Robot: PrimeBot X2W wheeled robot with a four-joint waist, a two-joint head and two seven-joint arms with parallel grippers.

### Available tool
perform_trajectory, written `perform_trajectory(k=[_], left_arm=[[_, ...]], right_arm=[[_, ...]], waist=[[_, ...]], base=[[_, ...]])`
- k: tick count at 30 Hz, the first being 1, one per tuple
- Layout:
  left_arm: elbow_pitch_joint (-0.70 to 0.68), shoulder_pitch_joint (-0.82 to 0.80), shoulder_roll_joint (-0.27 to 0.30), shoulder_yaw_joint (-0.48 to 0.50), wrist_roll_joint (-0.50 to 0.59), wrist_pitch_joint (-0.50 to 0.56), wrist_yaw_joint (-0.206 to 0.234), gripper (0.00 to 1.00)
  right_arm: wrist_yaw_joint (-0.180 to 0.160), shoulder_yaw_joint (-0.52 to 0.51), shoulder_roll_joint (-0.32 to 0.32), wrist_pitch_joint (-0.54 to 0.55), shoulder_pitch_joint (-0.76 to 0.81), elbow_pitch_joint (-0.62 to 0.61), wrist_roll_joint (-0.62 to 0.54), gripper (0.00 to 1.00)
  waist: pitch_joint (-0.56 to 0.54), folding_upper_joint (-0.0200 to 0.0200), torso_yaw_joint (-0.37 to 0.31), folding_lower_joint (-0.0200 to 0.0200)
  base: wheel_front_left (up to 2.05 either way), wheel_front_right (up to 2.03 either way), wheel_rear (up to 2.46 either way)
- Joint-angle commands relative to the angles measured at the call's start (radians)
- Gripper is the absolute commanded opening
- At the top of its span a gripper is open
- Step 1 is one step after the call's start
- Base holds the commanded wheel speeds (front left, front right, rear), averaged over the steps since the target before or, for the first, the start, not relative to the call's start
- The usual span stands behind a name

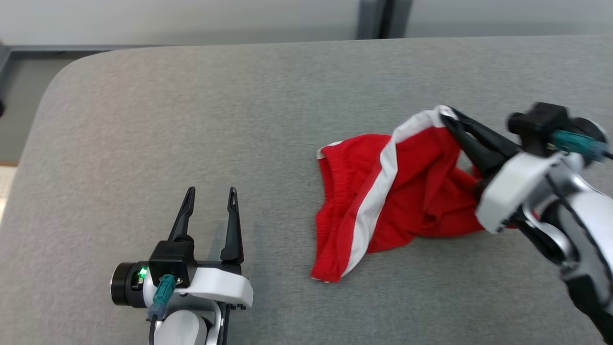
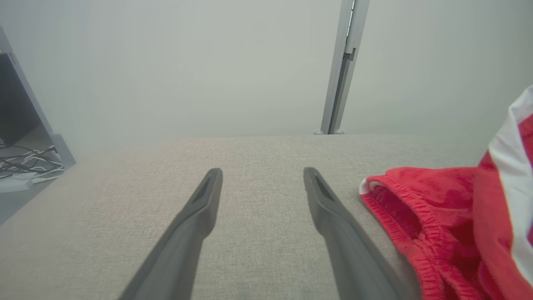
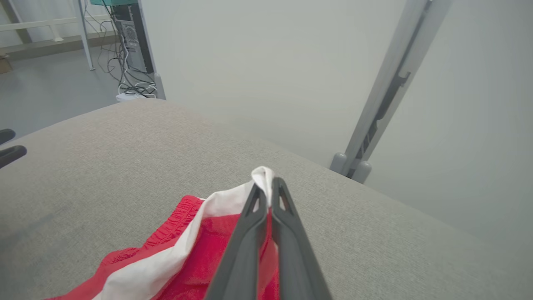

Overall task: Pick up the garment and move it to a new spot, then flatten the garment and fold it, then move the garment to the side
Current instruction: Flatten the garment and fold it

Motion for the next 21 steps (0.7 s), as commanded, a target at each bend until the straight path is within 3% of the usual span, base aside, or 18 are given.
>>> perform_trajectory(k=[1, 9, 21], left_arm=[[0.003, 0.011, 0.003, 0.009, 0.01, -0.004, -0.008, 1.0], [0.01, 0.016, 0.004, 0.035, 0.037, -0.004, -0.026, 1.0], [0.022, -0.004, 0.004, 0.047, 0.051, -0.004, -0.046, 1.0]], right_arm=[[0.0, -0.029, -0.027, 0.026, 0.051, -0.054, 0.015, 0.0], [0.0, -0.159, -0.146, 0.202, 0.341, -0.319, 0.07, 0.0], [0.0, -0.23, -0.185, 0.348, 0.569, -0.342, 0.096, 0.0]], waist=[[-0.019, 0.0, -0.048, 0.0], [-0.031, 0.0, -0.141, 0.0], [-0.032, 0.0, -0.184, 0.0]], base=[[0.0, 0.0, 0.0], [0.0, 0.0, 0.0], [0.0, 0.0, 0.0]])
